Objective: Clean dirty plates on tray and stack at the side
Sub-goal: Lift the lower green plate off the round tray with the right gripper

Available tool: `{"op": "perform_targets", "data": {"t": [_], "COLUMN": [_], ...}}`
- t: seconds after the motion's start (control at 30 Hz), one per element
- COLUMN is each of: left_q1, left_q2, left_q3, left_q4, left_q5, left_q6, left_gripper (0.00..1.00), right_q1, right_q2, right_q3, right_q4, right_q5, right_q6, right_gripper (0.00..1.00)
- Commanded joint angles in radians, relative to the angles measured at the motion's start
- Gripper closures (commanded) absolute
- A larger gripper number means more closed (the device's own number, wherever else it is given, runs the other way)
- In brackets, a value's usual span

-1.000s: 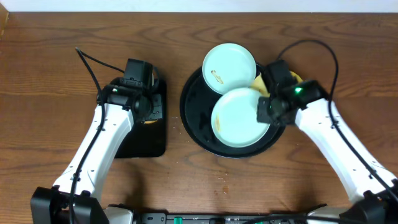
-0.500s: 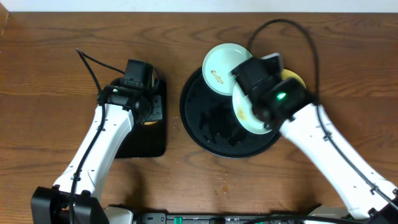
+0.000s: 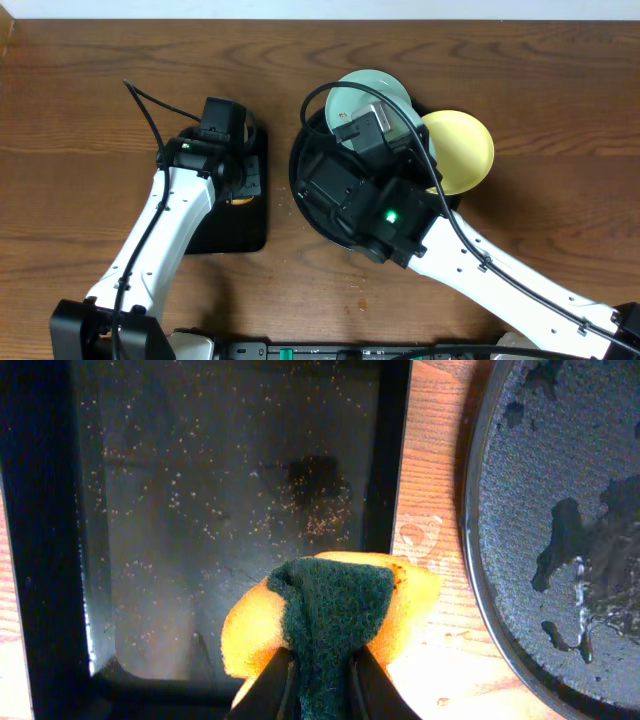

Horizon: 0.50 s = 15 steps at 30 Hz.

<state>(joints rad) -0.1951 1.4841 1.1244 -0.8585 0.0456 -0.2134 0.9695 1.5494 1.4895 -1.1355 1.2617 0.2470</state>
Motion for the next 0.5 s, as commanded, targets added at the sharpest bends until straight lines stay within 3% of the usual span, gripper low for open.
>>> {"op": "perform_targets", "data": {"t": [0.0, 0.3, 0.47], "left_q1": [0.004, 0.004, 0.004], "left_q2": [0.010, 0.010, 0.010], "left_q3": [-0.008, -0.008, -0.008], "left_q4": [-0.005, -0.002, -0.001], "left_q5": [-0.013, -0.013, -0.013], "left_q6": [-0.006, -0.006, -0.008], "left_gripper": [0.92, 0.92, 0.92], "right_q1": [0.026, 0.056, -0.037], "right_q2": [0.007, 0.007, 0.007], "right_q3": [0.019, 0.019, 0.019], "right_q4": [-0.015, 0.045, 0.058], "right_q5": [0.062, 0.088, -0.169], "right_q6": [-0.017, -0.064, 0.020], "right_gripper": [0.99, 0.99, 0.99]}}
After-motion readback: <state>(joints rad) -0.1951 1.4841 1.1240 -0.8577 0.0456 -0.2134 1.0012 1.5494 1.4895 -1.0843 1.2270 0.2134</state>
